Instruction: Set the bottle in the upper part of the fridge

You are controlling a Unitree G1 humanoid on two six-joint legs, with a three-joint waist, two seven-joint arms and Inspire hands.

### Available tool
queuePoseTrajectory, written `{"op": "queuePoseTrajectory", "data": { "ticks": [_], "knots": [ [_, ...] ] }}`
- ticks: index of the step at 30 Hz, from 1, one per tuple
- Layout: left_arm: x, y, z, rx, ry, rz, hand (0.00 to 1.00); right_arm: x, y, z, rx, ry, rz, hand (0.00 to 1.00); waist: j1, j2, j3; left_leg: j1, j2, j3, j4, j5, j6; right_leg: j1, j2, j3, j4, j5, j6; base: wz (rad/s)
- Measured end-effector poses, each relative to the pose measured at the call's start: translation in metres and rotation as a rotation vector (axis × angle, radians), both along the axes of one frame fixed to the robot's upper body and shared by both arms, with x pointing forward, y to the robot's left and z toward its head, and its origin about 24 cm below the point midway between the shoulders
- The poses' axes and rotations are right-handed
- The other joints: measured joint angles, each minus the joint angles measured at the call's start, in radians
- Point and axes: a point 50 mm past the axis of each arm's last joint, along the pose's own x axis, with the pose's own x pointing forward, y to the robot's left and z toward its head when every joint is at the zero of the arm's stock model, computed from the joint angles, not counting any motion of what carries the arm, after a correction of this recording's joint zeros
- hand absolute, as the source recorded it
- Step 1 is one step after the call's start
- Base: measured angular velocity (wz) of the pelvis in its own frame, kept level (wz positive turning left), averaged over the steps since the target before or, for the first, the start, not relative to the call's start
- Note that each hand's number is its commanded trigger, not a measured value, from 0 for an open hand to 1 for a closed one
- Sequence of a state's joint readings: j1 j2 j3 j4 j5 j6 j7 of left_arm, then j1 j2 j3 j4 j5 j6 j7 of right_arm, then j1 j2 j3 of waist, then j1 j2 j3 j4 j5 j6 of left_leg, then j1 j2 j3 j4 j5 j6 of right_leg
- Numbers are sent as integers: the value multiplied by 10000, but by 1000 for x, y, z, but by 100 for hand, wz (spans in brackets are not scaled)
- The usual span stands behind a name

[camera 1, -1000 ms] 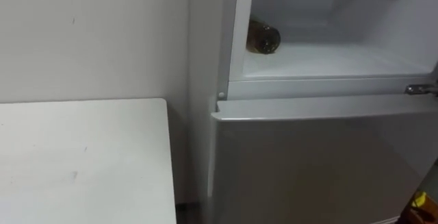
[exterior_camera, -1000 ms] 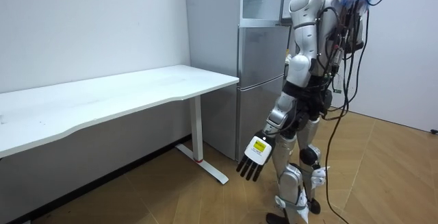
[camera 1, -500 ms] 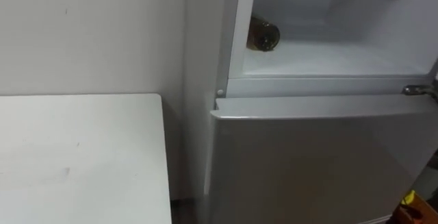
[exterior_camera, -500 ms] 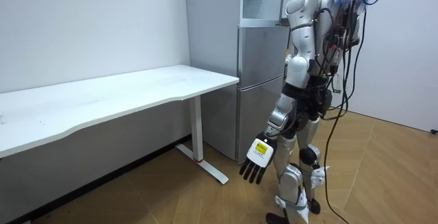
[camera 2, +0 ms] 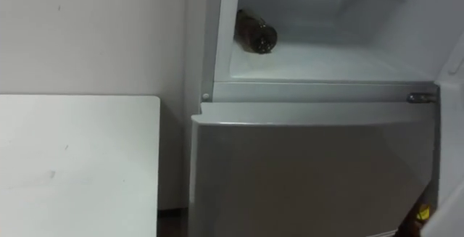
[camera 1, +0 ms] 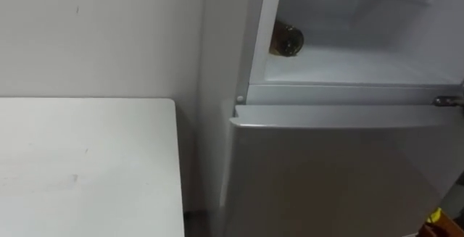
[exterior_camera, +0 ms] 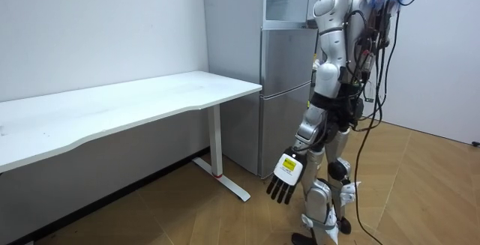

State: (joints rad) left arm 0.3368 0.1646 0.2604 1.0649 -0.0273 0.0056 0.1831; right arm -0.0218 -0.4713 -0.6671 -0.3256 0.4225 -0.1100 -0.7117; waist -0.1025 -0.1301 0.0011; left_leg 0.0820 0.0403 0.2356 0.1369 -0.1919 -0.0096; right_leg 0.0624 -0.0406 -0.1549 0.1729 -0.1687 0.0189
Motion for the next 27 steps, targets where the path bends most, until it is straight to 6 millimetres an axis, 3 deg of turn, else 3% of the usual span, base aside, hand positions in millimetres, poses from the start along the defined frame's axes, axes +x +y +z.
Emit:
{"op": "queuePoseTrajectory", "data": {
  "ticks": [7, 15, 22, 27],
  "knots": [
    [-4, -2, -1, 18, 426, -611, 0, 15, 14, 2, -695, 426, 1372, 0, 194, 106, 49, 7, 3, -30, 71, -2, 2, 57, -14, -32, 6, 4, -6, 0],
    [-2, -6, -3, -126, 591, -927, 0, 36, 34, 3, -1370, 877, 3022, 0, 253, 269, 12, -20, 8, -79, 129, -2, 2, 59, -18, -84, 36, 6, -10, 0],
    [1, -9, -4, -283, 560, -960, 0, 54, 52, 7, -1874, 1220, 4383, 0, 325, 243, 24, -25, 9, -192, 162, 0, 2, 58, -23, -145, 134, 5, -9, 3],
    [10, -10, -6, -413, 369, -1084, 0, 70, 70, 13, -2295, 1148, 5102, 0, 615, 156, 62, -39, 20, -172, 175, 2, 0, 52, -19, -140, 130, 6, -9, 0]
  ]
}}
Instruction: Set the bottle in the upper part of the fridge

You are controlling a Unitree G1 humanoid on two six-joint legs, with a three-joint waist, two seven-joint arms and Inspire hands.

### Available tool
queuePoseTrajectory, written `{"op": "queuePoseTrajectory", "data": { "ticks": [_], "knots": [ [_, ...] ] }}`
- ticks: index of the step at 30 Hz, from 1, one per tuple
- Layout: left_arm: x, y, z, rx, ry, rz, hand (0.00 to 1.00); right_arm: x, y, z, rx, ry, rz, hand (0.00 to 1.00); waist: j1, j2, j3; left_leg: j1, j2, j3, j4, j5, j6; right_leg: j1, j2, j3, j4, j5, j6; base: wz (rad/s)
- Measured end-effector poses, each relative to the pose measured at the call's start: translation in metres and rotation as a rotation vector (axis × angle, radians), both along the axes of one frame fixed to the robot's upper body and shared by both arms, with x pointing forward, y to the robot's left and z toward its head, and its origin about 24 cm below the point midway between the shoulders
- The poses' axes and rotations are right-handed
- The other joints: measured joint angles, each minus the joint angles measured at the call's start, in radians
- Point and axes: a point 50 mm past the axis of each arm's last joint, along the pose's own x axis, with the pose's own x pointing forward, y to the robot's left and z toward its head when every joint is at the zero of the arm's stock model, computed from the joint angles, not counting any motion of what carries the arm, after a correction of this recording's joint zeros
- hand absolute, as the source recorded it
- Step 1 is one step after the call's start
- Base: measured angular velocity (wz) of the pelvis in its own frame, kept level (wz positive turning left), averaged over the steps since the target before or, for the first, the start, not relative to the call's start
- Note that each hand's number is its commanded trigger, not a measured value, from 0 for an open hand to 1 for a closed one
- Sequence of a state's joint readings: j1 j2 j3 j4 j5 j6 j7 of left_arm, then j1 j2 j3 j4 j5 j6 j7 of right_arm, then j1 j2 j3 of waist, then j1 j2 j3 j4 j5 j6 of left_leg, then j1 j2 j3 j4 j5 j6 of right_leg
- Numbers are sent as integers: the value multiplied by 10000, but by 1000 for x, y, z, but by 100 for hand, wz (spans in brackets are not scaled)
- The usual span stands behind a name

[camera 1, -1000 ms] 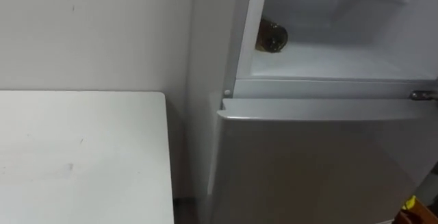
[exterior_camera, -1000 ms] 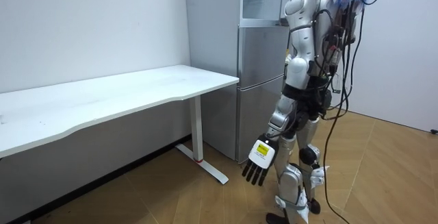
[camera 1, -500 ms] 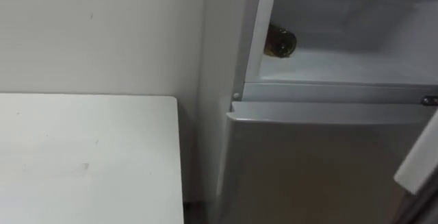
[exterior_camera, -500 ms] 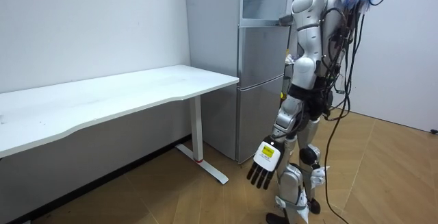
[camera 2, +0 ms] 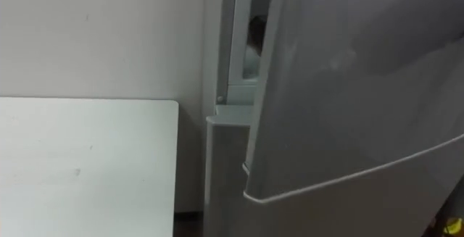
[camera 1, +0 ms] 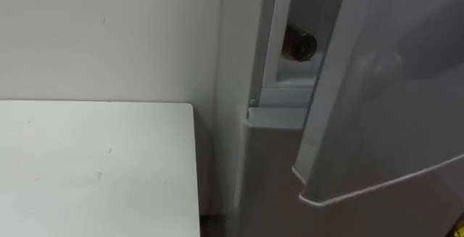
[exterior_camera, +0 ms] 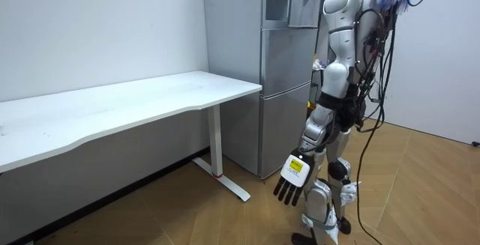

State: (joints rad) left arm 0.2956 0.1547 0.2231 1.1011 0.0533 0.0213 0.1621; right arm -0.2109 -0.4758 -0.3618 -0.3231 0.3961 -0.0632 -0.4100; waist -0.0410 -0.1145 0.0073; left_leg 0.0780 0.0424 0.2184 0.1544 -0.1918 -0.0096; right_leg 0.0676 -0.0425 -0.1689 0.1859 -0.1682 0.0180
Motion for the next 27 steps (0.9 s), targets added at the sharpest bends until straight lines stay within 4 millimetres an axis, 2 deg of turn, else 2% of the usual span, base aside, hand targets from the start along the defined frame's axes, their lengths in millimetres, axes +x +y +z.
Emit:
{"op": "queuePoseTrajectory", "data": {
  "ticks": [2, 8, 16, 23, 27],
  "knots": [
    [3, 0, 0, -7, -51, -54, 0, 3, 5, 0, -133, 80, 254, 0, 223, -48, -4, -4, 5, -6, 8, 0, 0, -1, -1, -21, -3, 0, 0, 0],
    [6, -1, 0, -22, -101, -162, 0, 10, 10, -4, -461, 395, 778, 0, 441, -99, 11, -37, 5, -32, 14, 0, 0, 4, -17, -152, -7, 0, 0, 2],
    [10, 7, 2, 196, -91, -481, 0, 19, 10, -7, -695, 713, 753, 0, 465, -114, 1, -181, 1, -198, 145, -1, 1, 8, -45, -352, -6, 1, -1, 5],
    [6, 3, 0, 32, 332, -896, 0, 25, 17, -15, -887, 1140, 976, 0, 530, 32, -29, -143, 5, -215, 187, 0, 4, 76, -44, -348, 3, 29, -46, 0],
    [5, 2, 0, -233, 454, -1180, 0, 36, 17, -18, -880, 1339, 1139, 0, 501, 52, -38, -123, 12, -234, 290, -2, 7, 146, -53, -356, 18, 44, -69, 0]
  ]
}}
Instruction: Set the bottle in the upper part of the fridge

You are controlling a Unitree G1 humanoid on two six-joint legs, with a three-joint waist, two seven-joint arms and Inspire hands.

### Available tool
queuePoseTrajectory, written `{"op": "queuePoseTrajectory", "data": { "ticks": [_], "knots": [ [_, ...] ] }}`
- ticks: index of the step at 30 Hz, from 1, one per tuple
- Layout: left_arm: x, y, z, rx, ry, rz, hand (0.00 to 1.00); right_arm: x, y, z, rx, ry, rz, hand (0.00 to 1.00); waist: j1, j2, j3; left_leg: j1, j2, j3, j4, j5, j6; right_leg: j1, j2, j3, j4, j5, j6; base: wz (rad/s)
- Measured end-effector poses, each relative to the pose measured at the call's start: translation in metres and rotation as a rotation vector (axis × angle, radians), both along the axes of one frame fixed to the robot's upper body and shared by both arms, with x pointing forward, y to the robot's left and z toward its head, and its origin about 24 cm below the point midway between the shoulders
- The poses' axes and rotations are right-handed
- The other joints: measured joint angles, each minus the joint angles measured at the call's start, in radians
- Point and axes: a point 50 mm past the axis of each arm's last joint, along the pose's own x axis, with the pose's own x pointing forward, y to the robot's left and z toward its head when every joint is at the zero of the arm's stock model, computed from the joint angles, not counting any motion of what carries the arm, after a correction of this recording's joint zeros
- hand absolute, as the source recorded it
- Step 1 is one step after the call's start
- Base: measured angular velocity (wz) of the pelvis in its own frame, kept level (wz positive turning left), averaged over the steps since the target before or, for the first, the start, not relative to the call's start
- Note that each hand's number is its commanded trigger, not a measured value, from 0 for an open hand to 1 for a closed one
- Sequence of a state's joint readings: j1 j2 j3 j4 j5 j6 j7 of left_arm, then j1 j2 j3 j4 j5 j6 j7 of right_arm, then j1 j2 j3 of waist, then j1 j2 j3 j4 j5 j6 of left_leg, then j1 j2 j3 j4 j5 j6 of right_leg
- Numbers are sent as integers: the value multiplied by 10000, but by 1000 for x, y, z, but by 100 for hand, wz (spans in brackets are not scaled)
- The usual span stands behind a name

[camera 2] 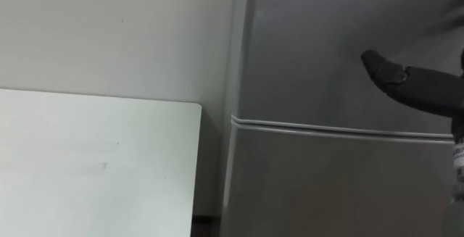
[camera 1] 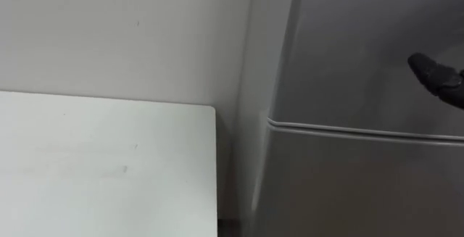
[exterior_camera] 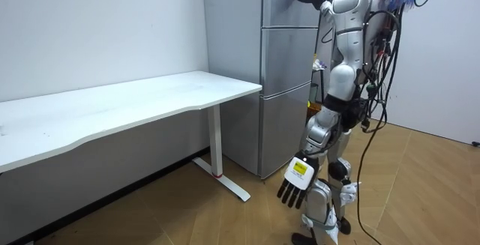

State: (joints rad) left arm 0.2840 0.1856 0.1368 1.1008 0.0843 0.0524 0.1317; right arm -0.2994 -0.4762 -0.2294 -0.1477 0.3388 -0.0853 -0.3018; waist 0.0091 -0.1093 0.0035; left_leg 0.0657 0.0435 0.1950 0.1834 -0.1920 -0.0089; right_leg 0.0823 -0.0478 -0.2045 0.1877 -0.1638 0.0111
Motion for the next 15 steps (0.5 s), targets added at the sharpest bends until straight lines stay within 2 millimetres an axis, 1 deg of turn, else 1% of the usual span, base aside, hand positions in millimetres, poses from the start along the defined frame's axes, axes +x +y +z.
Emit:
{"op": "queuePoseTrajectory", "data": {
  "ticks": [2, 4, 5, 8, 13, 15],
  "knots": [
    [2, -2, -1, -165, 145, -339, 0, 9, 0, -1, 46, 194, 48, 0, -19, 4, 5, -31, 7, -10, 82, -8, 10, -3, -7, -6, 8, 25, -30, 0],
    [3, -2, -1, -247, 218, -495, 0, 15, -2, -2, 77, 340, 86, 0, -19, -3, 7, -85, 6, -20, 180, -8, 11, -98, -23, -7, -11, 17, -19, 0],
    [4, -2, -1, -274, 281, -571, 0, 18, -2, -2, 109, 415, 86, 0, -15, -2, -12, -148, 6, -29, 231, -5, 12, -150, -27, -7, -7, -9, 20, 0],
    [5, -3, -1, -291, 395, -722, 0, 24, -4, -3, 183, 575, 80, 0, -12, -12, -15, -236, 0, -36, 315, 58, 83, -197, -34, -3, -7, 46, 77, 0],
    [5, -2, -1, -259, 458, -749, 0, 35, -4, -8, 299, 946, 106, 0, -18, -70, -35, -241, 0, -44, 411, 87, 128, -160, -34, 14, -18, 139, 98, 0],
    [6, -1, 0, -222, 468, -781, 0, 37, -5, -11, 330, 1106, 98, 0, -10, -109, -58, -239, -2, -48, 426, 93, 126, -148, -35, 24, -18, 157, 109, 0]
  ]
}}
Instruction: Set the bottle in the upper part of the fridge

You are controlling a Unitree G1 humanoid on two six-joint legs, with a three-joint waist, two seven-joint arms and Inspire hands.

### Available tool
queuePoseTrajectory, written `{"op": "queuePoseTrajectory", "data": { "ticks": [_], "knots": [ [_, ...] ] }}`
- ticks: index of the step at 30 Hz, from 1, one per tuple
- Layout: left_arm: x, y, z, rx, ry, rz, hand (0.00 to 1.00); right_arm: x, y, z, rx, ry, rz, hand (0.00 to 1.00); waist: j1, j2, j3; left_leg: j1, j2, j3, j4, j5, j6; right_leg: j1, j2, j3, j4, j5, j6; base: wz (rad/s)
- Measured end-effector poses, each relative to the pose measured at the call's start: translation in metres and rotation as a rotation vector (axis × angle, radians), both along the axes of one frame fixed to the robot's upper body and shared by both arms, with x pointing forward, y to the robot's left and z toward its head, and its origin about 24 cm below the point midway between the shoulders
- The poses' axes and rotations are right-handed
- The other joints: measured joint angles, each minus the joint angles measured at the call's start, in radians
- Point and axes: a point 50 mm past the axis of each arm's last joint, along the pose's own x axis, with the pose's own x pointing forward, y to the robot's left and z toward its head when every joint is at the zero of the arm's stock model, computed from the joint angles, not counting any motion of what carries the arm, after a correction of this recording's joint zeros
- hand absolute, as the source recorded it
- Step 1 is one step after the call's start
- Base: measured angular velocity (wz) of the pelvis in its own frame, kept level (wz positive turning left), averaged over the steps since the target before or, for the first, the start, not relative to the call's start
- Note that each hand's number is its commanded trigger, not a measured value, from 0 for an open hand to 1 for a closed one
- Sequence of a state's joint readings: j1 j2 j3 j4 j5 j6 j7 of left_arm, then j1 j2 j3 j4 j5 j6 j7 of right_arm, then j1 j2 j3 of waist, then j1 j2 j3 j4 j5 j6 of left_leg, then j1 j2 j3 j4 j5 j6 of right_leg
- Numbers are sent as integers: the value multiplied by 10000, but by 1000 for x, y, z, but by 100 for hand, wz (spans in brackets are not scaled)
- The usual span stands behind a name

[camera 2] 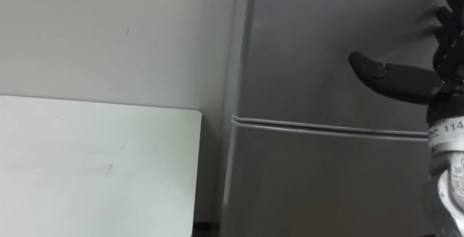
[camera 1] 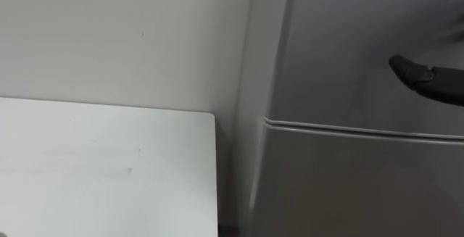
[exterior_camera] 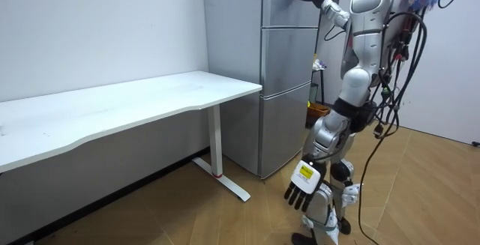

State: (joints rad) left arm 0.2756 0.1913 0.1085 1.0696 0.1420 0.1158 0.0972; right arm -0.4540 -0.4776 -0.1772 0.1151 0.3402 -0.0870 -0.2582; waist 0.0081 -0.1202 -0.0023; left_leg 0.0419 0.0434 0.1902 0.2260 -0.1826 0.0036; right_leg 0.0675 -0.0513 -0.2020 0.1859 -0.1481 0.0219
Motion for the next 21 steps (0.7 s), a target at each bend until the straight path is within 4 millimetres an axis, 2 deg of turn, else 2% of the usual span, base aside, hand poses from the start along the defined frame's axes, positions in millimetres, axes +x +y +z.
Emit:
{"op": "queuePoseTrajectory", "data": {
  "ticks": [6, 15, 21],
  "knots": [
    [6, 5, 3, 150, -181, -254, 0, 5, -3, -2, 181, 193, 111, 0, 7, -37, -14, -27, 12, -13, 78, -1, -15, 26, 6, 8, 1, 56, 3, 0],
    [5, 7, 3, 17, -134, -258, 0, 4, -5, -1, 741, 33, 277, 0, -63, -38, -22, 13, 3, -39, 69, 28, 33, 173, 17, 8, -73, 111, -29, 1],
    [2, 5, 3, -4, -60, -275, 0, -2, -7, 6, 1149, -263, 387, 0, -219, -3, -69, -77, -4, -63, 62, 14, 25, 84, 16, -42, -170, 126, -2, 2]
  ]
}}
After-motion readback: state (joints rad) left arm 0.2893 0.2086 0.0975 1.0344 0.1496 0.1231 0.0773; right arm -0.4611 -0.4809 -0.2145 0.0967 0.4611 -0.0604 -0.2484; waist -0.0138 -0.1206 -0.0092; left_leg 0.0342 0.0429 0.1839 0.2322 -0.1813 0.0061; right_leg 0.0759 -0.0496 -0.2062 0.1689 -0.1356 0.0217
